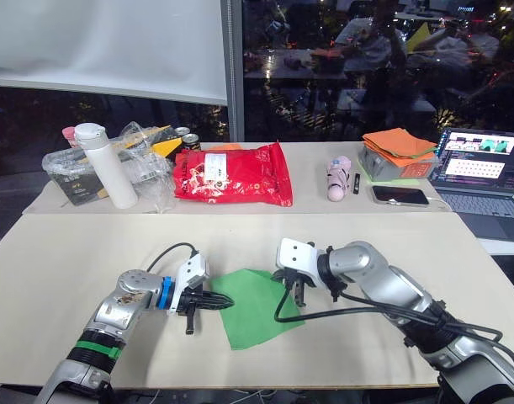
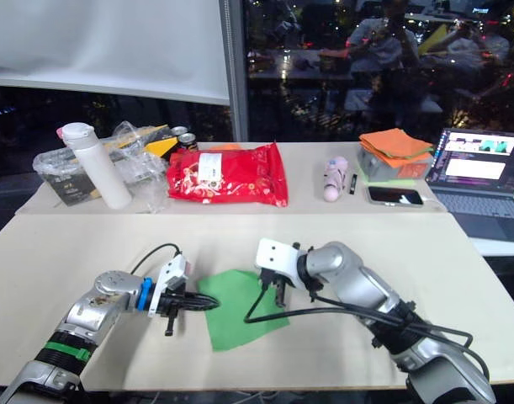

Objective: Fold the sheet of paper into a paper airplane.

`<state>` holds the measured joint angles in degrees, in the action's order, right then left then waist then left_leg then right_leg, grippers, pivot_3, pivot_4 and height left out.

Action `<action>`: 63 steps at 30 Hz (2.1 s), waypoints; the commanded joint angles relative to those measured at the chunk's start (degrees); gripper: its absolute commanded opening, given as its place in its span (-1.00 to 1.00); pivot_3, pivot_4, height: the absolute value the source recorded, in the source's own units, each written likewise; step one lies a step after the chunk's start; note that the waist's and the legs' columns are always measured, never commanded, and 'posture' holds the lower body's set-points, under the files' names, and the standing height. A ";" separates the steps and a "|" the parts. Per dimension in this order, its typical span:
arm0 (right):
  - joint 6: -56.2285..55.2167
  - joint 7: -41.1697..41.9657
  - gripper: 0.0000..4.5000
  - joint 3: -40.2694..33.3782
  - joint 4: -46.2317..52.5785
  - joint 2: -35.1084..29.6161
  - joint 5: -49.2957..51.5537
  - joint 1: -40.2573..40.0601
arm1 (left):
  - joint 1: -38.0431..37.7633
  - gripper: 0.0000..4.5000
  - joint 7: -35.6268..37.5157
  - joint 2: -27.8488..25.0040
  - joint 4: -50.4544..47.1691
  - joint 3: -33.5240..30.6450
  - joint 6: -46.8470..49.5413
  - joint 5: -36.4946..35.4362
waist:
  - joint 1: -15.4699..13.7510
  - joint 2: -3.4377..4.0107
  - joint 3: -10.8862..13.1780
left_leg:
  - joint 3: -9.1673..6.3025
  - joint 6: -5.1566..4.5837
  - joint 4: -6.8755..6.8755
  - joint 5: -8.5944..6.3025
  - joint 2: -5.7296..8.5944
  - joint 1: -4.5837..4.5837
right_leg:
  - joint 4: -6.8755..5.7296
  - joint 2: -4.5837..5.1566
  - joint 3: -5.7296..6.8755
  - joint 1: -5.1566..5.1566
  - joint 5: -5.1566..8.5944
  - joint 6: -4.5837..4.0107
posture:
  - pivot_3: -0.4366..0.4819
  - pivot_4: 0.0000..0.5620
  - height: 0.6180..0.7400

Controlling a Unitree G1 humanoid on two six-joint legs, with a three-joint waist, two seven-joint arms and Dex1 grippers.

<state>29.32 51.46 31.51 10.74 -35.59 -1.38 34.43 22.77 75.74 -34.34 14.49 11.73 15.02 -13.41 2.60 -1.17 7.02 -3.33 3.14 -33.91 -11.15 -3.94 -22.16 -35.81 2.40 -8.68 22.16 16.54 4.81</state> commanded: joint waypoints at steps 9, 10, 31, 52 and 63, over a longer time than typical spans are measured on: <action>-4.76 -3.24 -0.99 -1.80 4.50 0.76 -7.14 -4.95 | 2.59 -1.00 -0.28 1.56 3.70 1.30 -2.04 1.78 | -0.15 -0.01 -0.01 | 0.00 0.00 -0.02 0.00 0.00 -0.01 | -0.02 0.00 0.00 -0.04 -0.01 0.01 | -0.05 -0.47 0.76; -3.69 -3.31 -0.99 -1.84 5.01 1.35 -7.04 -5.66 | 2.61 -1.00 -0.25 1.60 3.74 1.33 -2.07 1.79 | -0.15 -0.01 -0.01 | 0.00 0.00 -0.02 0.00 0.00 -0.01 | -0.02 0.00 0.00 -0.05 -0.02 0.01 | -0.05 -0.47 0.76; 2.87 -2.90 -0.99 -2.44 6.81 3.86 -6.96 -8.94 | 3.65 -1.00 0.08 2.12 2.19 0.48 1.34 -0.03 | -0.13 -0.01 -0.01 | 0.00 0.00 -0.04 0.00 0.00 -0.01 | -0.04 0.00 0.00 -0.05 -0.02 0.02 | -0.05 -0.47 0.76; 17.72 -8.03 -0.85 -20.52 12.18 8.54 10.94 -10.42 | 2.48 -1.00 -0.16 2.59 0.97 1.38 1.45 0.86 | -0.02 -0.02 -0.02 | -0.01 0.00 -0.03 0.00 0.00 0.01 | -0.06 0.00 0.00 -0.05 -0.02 0.01 | -0.05 -0.47 0.76; 19.78 -10.89 -0.98 -14.05 9.20 12.56 11.78 -13.59 | 2.86 -1.00 -0.25 2.63 1.27 1.31 1.89 1.02 | -0.02 -0.02 -0.02 | -0.01 0.00 -0.02 0.00 0.00 -0.01 | -0.08 0.00 -0.01 -0.06 -0.02 0.01 | -0.05 -0.47 0.76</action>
<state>47.99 40.61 17.81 17.01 -23.11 9.17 20.51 25.73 75.64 -31.60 16.21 12.98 16.52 -12.35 2.58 -1.19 6.99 -3.34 3.14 -33.95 -11.15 -3.94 -22.18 -35.89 2.40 -8.69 22.10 16.52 4.81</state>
